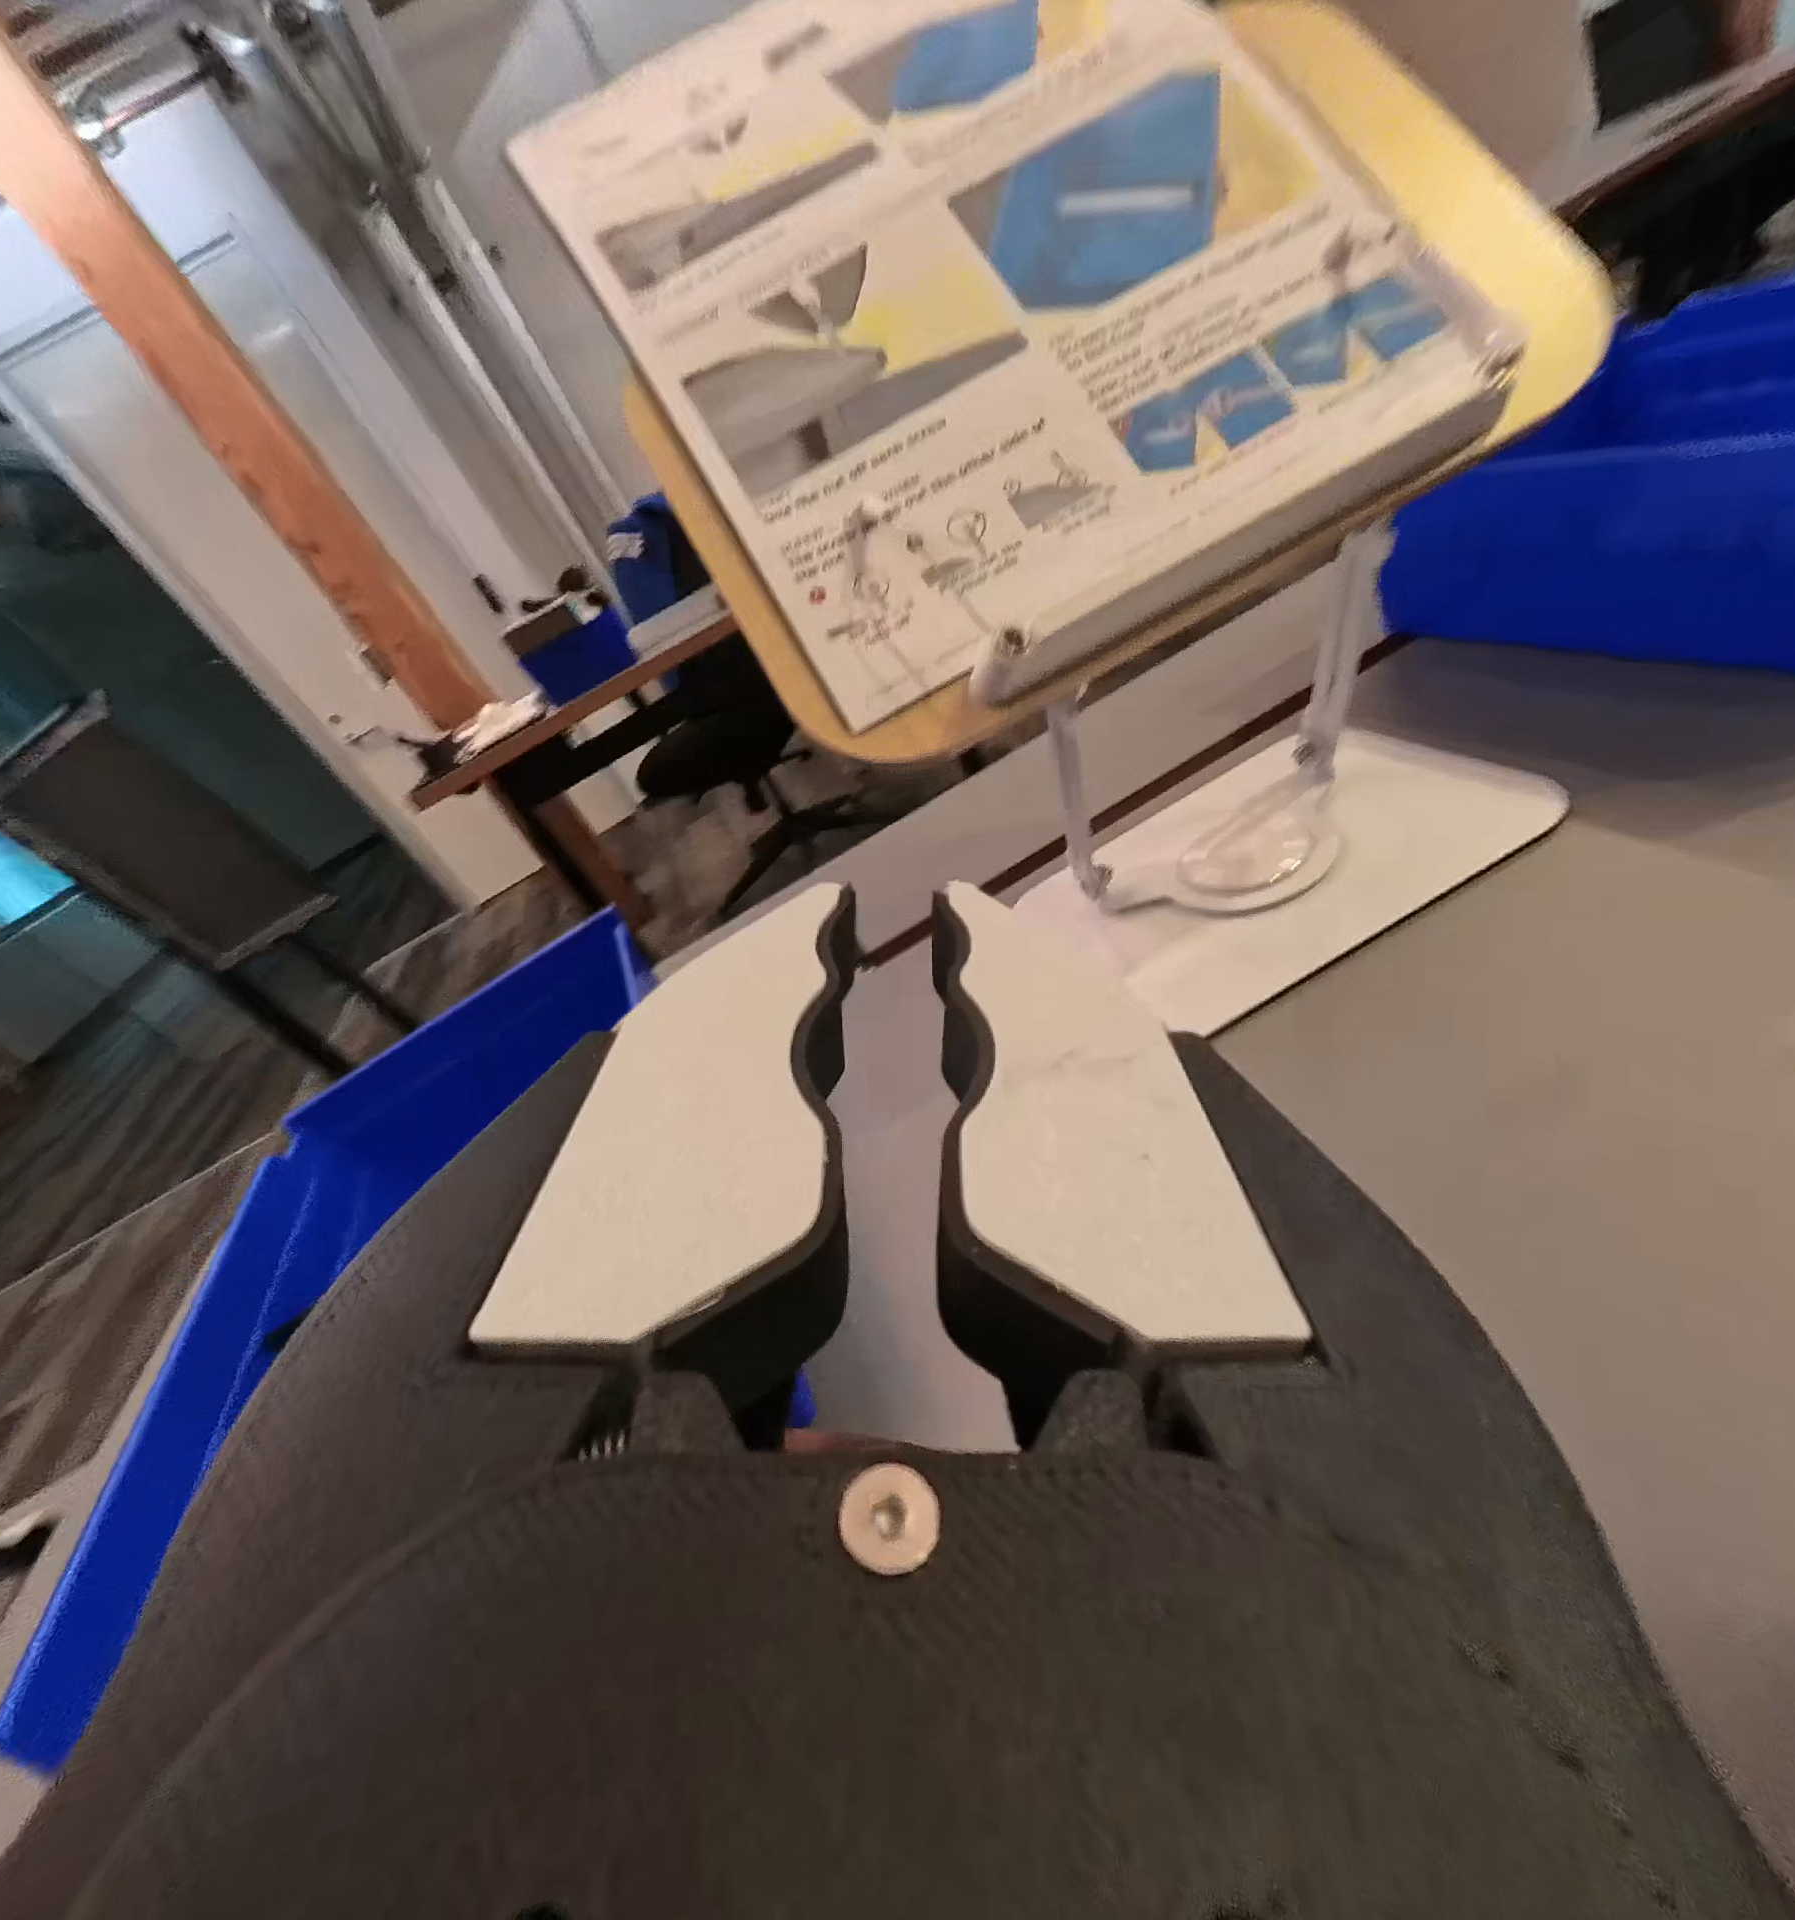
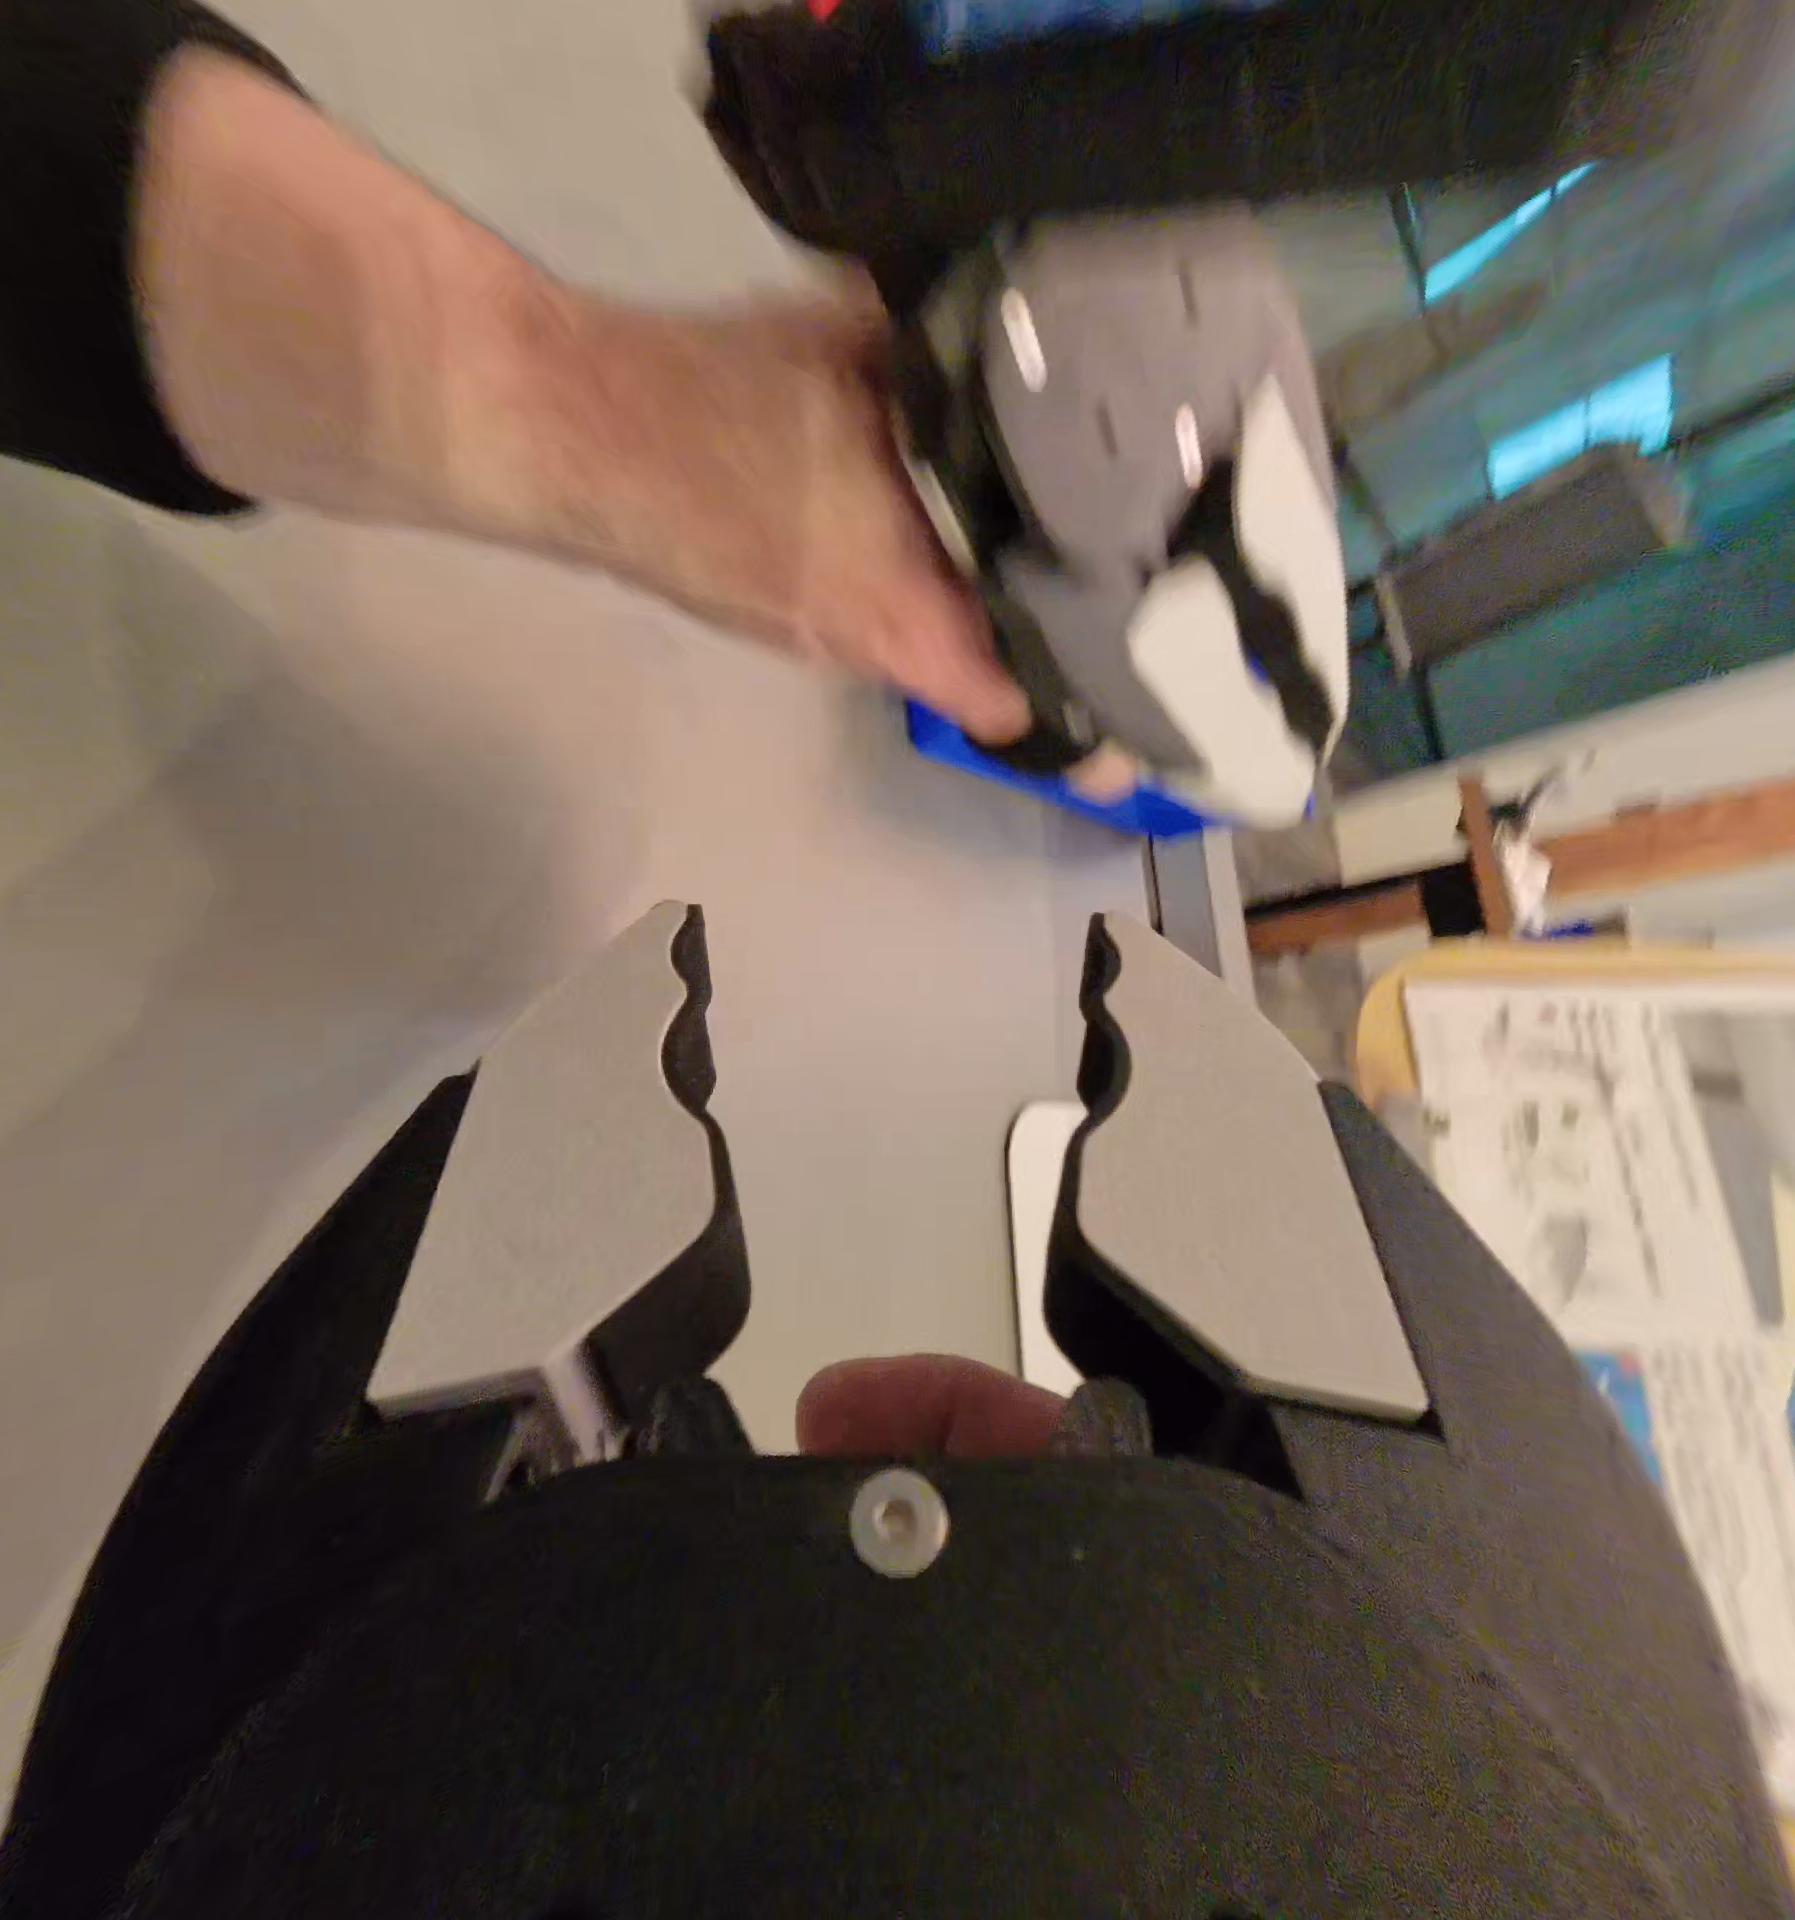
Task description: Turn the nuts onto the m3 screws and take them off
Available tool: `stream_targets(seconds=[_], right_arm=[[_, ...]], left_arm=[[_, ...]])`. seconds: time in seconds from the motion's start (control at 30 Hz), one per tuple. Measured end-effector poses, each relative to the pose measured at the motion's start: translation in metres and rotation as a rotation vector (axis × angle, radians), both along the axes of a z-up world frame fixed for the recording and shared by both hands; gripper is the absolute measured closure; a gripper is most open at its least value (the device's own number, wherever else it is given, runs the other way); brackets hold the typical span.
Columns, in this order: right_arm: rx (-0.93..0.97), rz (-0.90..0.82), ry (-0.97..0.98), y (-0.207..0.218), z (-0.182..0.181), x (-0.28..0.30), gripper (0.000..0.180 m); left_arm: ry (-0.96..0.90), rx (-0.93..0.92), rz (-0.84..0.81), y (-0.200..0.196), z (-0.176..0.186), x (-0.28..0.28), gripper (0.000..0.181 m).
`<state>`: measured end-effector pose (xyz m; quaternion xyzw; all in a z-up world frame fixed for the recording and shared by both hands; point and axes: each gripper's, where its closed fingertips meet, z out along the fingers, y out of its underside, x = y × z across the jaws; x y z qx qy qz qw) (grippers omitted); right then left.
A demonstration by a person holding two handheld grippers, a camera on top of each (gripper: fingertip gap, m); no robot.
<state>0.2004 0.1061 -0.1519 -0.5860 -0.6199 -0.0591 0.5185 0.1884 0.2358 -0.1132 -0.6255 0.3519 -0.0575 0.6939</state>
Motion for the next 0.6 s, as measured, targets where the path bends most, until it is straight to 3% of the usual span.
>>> stream_targets(seconds=[0.17,0.23,0.4,0.6], right_arm=[[-0.032,-0.237,-0.004,0.050,-0.010,0.053,0.107],[-0.047,-0.298,-0.028,0.062,-0.015,0.068,0.108],[-0.024,-0.371,-0.146,0.078,-0.026,0.091,0.108],[0.012,-0.405,-0.247,0.085,-0.033,0.105,0.108]], left_arm=[[-0.078,0.116,-0.311,-0.043,0.044,-0.001,0.160],[-0.071,0.164,-0.506,-0.080,0.061,0.004,0.160],[0.023,0.240,-0.801,-0.165,0.083,0.017,0.150],[0.164,0.189,-1.157,-0.257,0.074,0.031,0.170]])
